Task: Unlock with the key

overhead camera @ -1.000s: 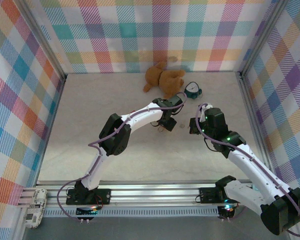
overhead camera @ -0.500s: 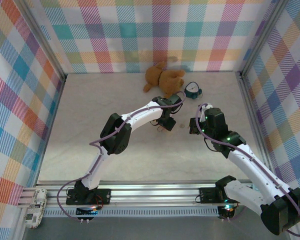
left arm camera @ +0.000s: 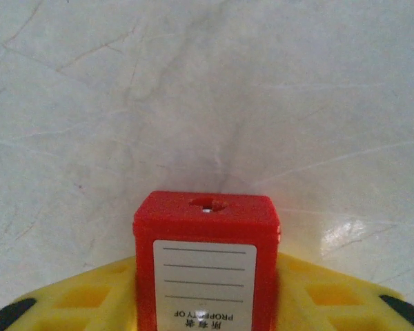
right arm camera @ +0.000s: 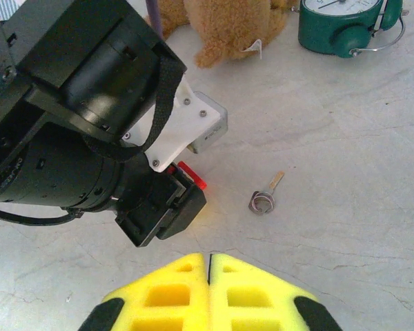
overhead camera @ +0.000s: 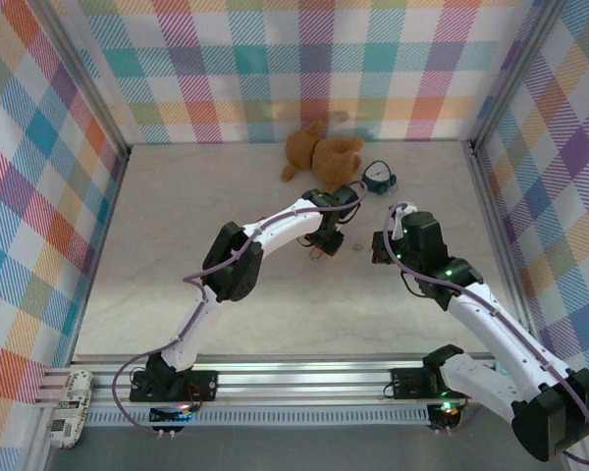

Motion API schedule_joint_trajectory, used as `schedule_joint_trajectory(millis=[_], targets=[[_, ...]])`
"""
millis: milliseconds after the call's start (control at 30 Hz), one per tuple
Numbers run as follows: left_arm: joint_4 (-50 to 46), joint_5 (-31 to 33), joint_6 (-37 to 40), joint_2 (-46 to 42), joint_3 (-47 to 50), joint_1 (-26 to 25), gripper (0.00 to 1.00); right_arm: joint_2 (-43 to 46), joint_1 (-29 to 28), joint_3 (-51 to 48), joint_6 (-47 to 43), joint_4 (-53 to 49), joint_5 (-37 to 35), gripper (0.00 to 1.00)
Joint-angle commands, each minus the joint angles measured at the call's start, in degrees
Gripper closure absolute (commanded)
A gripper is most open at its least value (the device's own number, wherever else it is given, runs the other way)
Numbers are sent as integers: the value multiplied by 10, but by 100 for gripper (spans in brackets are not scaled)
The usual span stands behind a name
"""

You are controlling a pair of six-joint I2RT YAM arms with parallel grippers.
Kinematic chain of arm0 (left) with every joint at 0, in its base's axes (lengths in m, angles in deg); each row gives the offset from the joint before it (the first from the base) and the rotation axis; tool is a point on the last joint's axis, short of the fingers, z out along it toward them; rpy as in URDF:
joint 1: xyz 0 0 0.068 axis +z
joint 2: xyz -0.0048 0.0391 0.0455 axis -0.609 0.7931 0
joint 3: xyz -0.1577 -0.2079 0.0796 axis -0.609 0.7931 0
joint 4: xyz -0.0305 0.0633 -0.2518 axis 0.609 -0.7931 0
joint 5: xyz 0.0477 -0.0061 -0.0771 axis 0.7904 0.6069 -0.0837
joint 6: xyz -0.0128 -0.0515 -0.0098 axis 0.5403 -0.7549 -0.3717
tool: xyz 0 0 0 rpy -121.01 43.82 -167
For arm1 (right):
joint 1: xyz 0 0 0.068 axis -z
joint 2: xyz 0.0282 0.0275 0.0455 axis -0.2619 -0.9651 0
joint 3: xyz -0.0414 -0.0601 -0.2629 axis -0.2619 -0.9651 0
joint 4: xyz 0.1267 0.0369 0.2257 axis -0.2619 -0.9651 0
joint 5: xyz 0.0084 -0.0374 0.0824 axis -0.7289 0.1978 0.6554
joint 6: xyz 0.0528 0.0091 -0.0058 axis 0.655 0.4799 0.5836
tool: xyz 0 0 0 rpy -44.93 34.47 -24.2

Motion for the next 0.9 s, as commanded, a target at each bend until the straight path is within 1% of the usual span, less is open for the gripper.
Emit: schedule_joint_trajectory(millis=[0, 33, 133, 233, 300, 400, 467, 600, 733, 867], targets=[[-19, 17, -2, -37, 71, 8, 59, 9, 4, 22, -4, -1, 14, 95], [-9, 18, -3, -56, 99, 8, 61, 8, 4, 23, -3, 0, 16, 95], [18, 19, -9, -112, 182, 9, 61, 1, 4, 23, -1, 6, 18, 95], [38, -6, -21, -167, 269, 8, 62, -1, 4, 18, 3, 13, 20, 95], [48, -24, -26, -197, 324, 7, 61, -4, 4, 15, 7, 21, 27, 95], [50, -23, -32, -238, 394, 4, 57, -10, 4, 12, 11, 30, 32, 95], [48, -28, -30, -255, 429, 4, 56, -13, 4, 8, 13, 38, 35, 95], [27, -34, -15, -257, 440, 5, 50, -26, 4, 9, 13, 47, 40, 95], [-8, -33, 1, -247, 416, 4, 43, -30, 3, 20, 12, 41, 47, 95], [-34, -27, 6, -245, 392, 5, 38, -26, 3, 26, 11, 30, 45, 95]])
